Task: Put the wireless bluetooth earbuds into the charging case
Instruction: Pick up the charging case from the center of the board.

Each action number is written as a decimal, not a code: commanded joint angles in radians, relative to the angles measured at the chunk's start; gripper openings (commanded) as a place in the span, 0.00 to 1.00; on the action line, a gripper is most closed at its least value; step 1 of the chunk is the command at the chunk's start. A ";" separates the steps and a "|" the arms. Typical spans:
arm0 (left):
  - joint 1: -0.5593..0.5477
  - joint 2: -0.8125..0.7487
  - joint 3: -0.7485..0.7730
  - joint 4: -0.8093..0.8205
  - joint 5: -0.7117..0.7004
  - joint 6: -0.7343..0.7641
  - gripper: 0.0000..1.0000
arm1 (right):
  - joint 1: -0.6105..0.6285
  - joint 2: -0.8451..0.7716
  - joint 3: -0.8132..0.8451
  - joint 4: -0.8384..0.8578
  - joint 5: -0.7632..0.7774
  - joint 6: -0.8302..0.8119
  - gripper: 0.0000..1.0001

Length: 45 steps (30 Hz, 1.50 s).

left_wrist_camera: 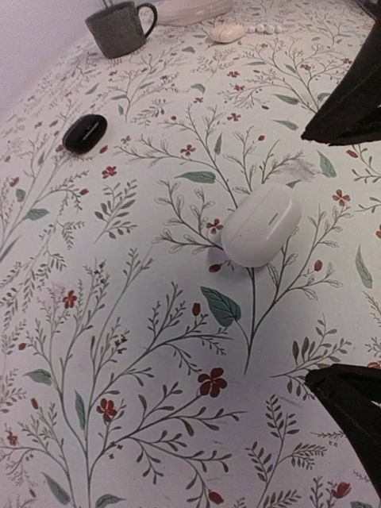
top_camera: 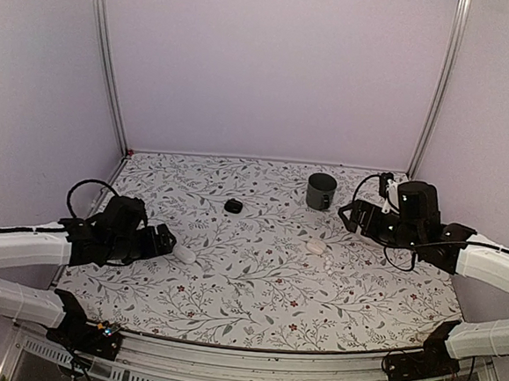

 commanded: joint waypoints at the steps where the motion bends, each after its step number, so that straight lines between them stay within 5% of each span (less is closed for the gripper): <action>1: -0.074 0.160 0.108 -0.077 -0.073 -0.099 0.96 | -0.004 0.030 0.026 0.009 -0.055 -0.022 0.99; 17: -0.240 0.637 0.475 -0.402 -0.302 -0.374 0.96 | -0.004 -0.050 -0.051 0.063 -0.097 -0.070 0.99; 29: -0.229 0.789 0.512 -0.298 -0.302 -0.406 0.93 | -0.004 -0.061 -0.066 0.090 -0.131 -0.064 0.99; 40: -0.206 0.714 0.429 -0.156 -0.288 -0.258 0.33 | -0.003 -0.019 -0.056 0.112 -0.195 -0.067 0.99; 45: -0.206 0.611 0.380 -0.024 -0.272 -0.041 0.22 | -0.004 0.022 -0.049 0.158 -0.267 -0.088 0.99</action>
